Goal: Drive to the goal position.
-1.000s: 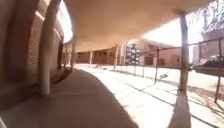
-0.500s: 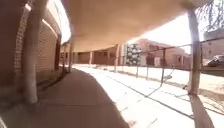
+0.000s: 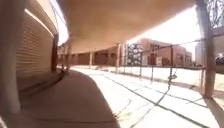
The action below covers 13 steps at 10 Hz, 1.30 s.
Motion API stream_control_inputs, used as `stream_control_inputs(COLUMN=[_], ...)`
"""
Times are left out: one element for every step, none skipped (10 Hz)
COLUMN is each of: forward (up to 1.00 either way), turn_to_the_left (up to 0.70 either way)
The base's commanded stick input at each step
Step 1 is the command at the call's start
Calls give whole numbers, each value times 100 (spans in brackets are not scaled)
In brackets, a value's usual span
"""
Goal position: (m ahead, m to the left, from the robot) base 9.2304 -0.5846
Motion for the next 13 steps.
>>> stream_control_inputs(forward=[85,85,85,85,85,85,85,85,85,85,85,85,85], turn_to_the_left=[0,0,0,0,0,0,0,0,0,0,0,0,0])
